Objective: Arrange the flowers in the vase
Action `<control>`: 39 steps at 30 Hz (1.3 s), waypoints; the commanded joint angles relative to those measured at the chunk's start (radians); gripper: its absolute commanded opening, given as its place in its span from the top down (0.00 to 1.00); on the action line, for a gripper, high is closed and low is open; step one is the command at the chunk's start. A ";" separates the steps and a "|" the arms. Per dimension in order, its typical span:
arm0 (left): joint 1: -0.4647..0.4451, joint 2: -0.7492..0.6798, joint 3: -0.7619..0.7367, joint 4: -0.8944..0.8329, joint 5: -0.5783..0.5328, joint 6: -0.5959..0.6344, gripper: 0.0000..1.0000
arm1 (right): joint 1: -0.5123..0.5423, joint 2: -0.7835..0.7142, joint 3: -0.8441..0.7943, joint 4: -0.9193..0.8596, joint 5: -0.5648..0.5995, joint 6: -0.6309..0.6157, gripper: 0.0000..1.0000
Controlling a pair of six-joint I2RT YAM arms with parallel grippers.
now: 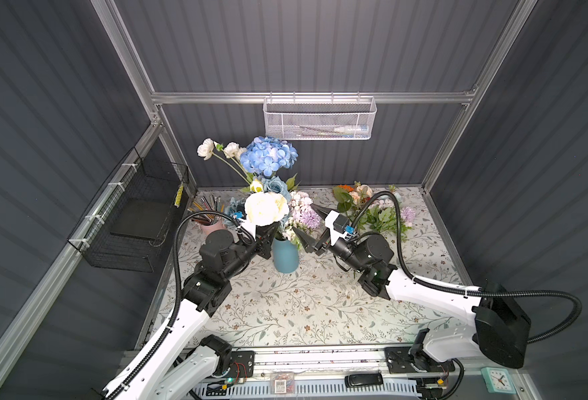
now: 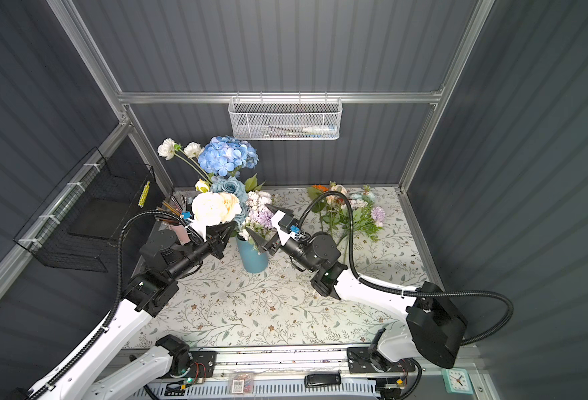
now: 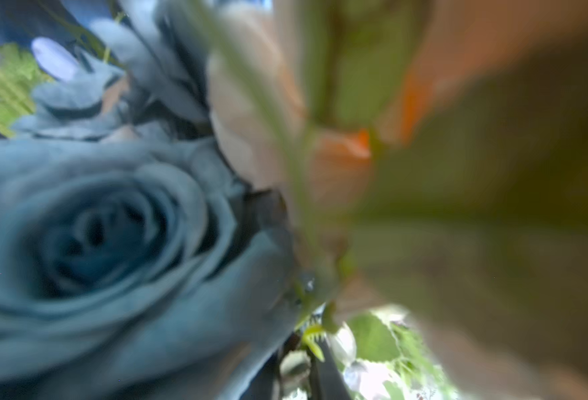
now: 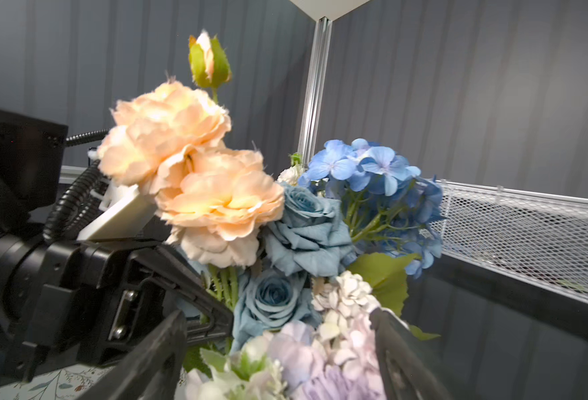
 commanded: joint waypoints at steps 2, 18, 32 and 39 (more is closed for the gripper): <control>-0.026 0.014 -0.044 0.008 -0.077 0.029 0.86 | -0.021 -0.034 -0.036 0.084 0.048 0.049 0.16; -0.050 0.011 0.026 -0.123 -0.086 0.004 0.00 | -0.145 -0.148 -0.182 -0.012 0.111 0.109 0.01; -0.048 -0.123 0.041 -0.450 -0.394 -0.108 0.00 | -0.123 -0.100 -0.267 -0.197 -0.034 0.184 0.01; -0.048 -0.146 -0.051 -0.512 -0.553 -0.217 0.00 | -0.052 0.131 -0.213 -0.005 -0.061 0.183 0.01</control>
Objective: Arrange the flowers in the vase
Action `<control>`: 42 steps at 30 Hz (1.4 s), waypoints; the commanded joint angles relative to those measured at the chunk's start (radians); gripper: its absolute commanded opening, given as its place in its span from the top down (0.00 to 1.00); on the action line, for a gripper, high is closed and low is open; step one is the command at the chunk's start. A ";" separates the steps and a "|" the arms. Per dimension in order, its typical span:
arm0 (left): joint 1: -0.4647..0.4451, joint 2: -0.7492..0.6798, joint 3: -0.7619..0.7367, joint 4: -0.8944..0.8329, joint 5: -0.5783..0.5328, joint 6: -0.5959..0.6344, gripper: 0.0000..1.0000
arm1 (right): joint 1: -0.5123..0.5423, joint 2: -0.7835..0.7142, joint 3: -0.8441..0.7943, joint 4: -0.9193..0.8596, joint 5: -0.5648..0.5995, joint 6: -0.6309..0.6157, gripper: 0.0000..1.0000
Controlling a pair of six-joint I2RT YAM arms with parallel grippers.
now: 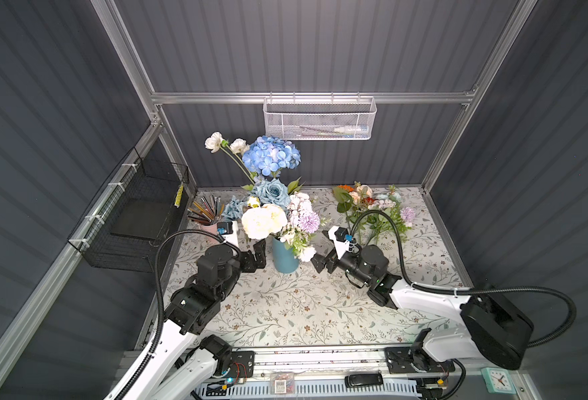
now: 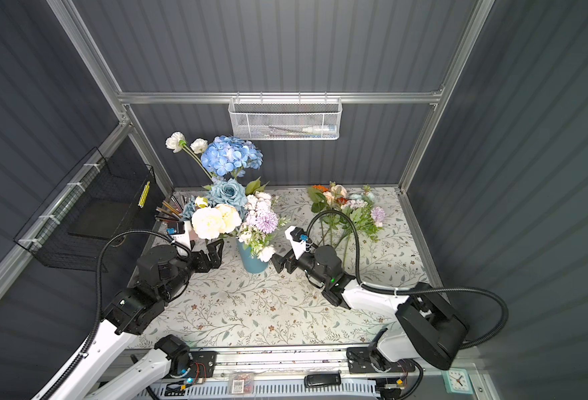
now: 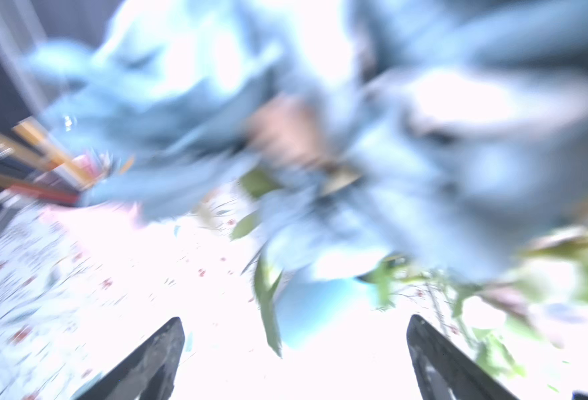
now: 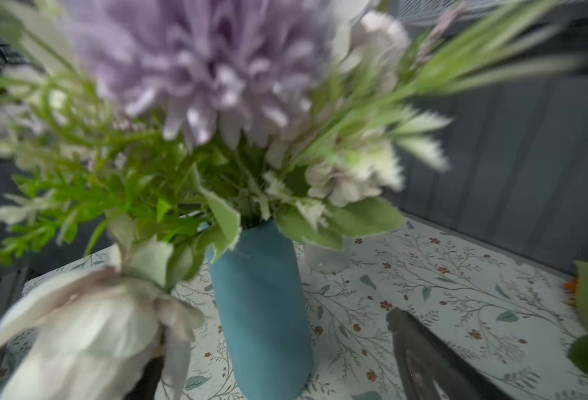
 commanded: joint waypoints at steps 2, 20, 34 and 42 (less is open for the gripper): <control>-0.005 0.038 -0.054 -0.058 -0.093 -0.072 0.00 | 0.028 0.124 0.057 0.158 -0.028 0.013 0.01; -0.004 0.341 -0.182 0.426 -0.166 -0.061 0.00 | 0.036 0.467 0.254 0.423 -0.101 0.051 0.01; -0.001 0.370 -0.180 0.415 -0.184 -0.037 0.00 | 0.036 0.558 0.372 0.359 -0.131 0.037 0.01; 0.001 0.298 -0.186 0.345 -0.221 -0.026 0.00 | 0.036 0.579 0.395 0.336 -0.128 0.024 0.20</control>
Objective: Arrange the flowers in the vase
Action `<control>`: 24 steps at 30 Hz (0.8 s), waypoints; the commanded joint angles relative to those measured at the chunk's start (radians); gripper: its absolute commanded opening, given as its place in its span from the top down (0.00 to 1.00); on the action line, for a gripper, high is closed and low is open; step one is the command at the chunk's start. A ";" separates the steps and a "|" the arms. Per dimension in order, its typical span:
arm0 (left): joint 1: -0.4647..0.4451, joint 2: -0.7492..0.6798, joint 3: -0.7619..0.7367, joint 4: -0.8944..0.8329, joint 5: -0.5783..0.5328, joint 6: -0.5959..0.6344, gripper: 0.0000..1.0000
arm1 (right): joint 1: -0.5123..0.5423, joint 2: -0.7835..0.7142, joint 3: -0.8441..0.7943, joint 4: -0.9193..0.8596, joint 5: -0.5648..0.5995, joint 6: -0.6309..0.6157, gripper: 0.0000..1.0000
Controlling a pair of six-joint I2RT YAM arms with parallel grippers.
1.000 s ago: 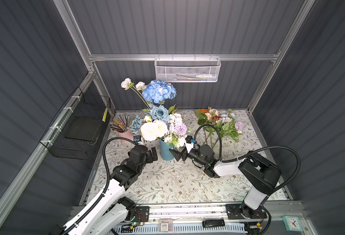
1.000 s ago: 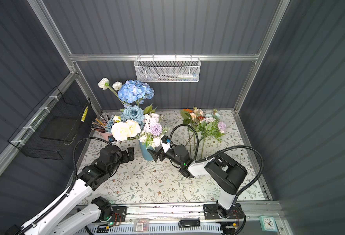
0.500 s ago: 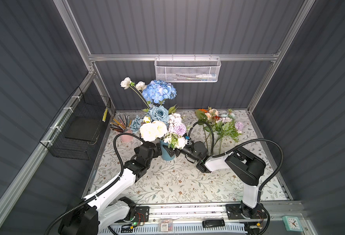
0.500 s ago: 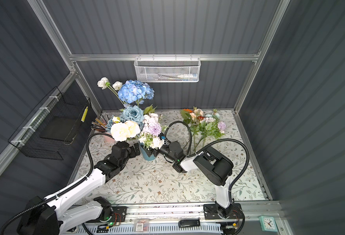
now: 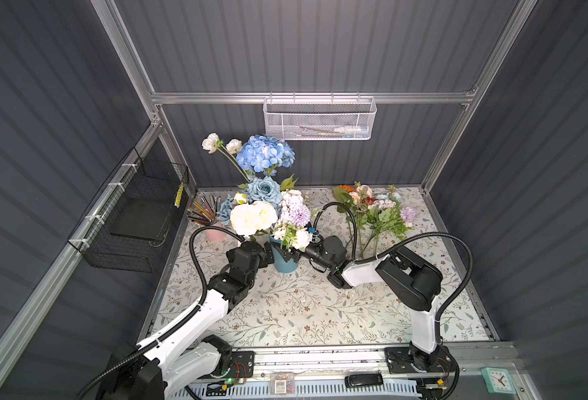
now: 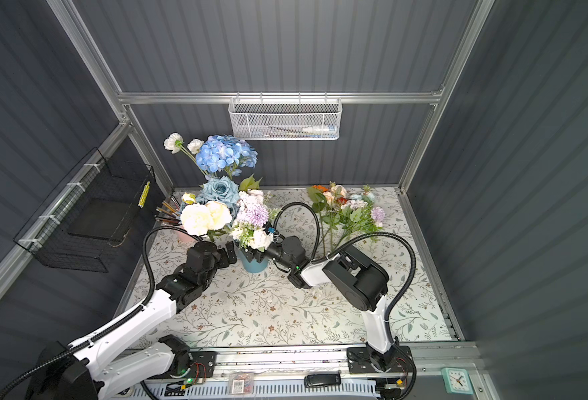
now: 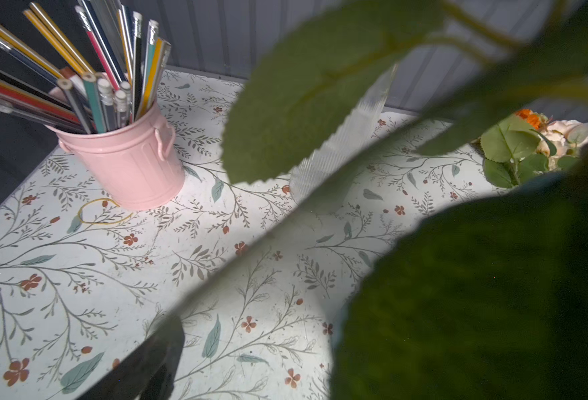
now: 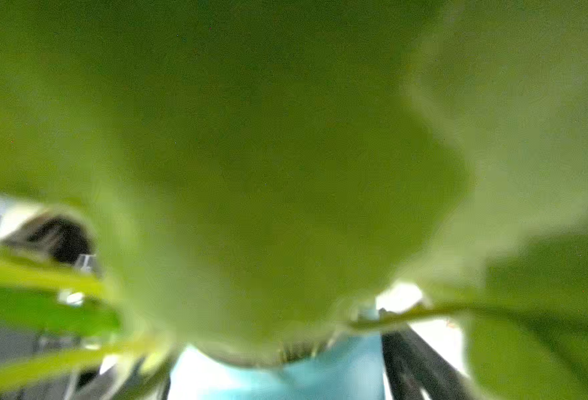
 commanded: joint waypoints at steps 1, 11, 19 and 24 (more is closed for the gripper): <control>0.001 -0.027 0.003 -0.035 -0.035 0.022 0.00 | 0.005 0.013 0.009 -0.009 -0.003 -0.008 0.22; 0.004 0.029 0.006 -0.007 -0.055 0.037 0.00 | 0.005 -0.017 -0.060 0.037 0.031 -0.002 0.43; 0.028 0.138 0.009 0.174 -0.089 0.032 0.00 | 0.002 -0.044 -0.127 0.105 0.041 0.024 0.52; 0.048 0.242 0.060 0.295 -0.070 0.037 0.00 | 0.002 -0.055 -0.148 0.086 0.011 0.015 0.51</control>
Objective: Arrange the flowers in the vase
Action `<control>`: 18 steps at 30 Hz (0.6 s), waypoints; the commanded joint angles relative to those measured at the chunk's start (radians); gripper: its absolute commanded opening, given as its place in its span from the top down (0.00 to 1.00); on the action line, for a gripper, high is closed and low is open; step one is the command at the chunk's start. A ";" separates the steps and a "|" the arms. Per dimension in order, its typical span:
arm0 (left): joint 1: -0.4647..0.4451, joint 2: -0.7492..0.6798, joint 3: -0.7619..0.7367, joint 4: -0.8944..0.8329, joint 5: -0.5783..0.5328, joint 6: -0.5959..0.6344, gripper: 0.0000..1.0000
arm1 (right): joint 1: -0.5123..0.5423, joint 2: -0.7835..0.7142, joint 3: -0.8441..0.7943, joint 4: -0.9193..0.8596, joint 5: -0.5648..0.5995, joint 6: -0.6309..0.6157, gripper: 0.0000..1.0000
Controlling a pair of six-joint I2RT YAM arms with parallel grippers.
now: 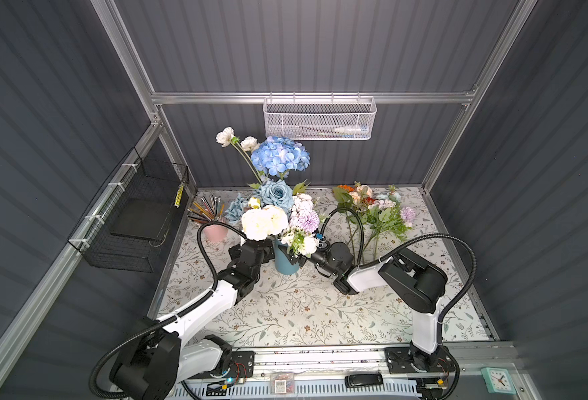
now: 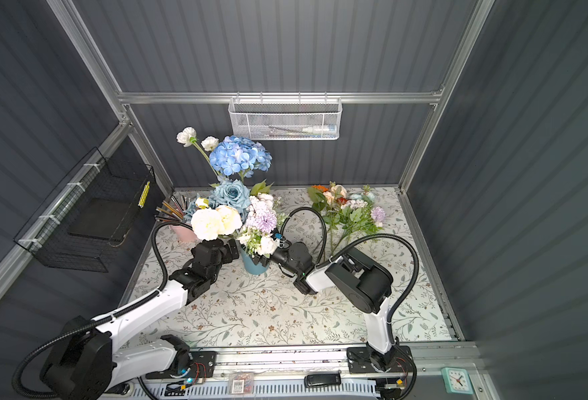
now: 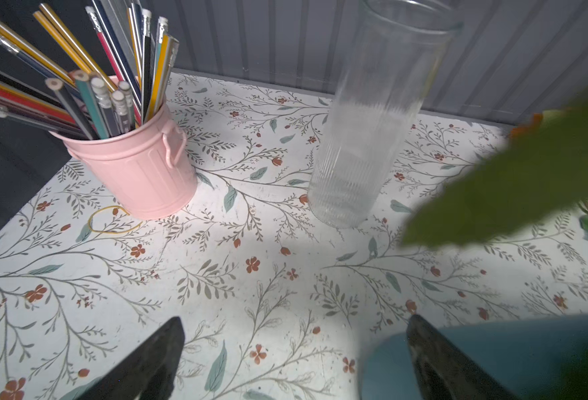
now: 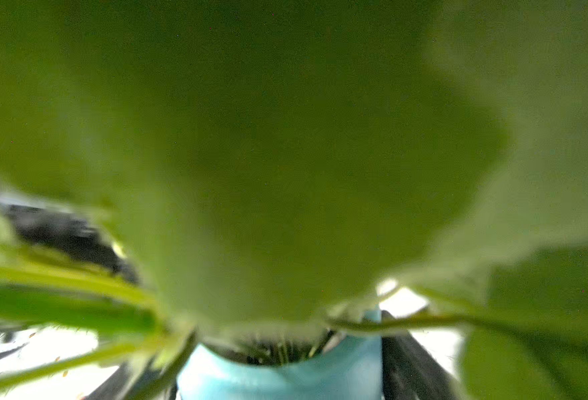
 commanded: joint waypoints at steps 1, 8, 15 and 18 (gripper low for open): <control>0.011 0.044 0.061 0.124 -0.008 0.019 0.00 | 0.002 -0.016 -0.029 -0.025 -0.016 0.026 0.51; 0.014 0.088 0.067 0.202 0.105 0.062 0.00 | 0.001 -0.036 -0.035 -0.069 -0.059 -0.001 0.37; 0.014 0.082 0.044 0.228 0.223 0.081 0.00 | -0.007 -0.020 -0.016 -0.071 -0.088 0.011 0.14; 0.014 0.075 0.034 0.227 0.252 0.083 0.00 | -0.010 -0.010 0.008 -0.086 -0.090 0.011 0.11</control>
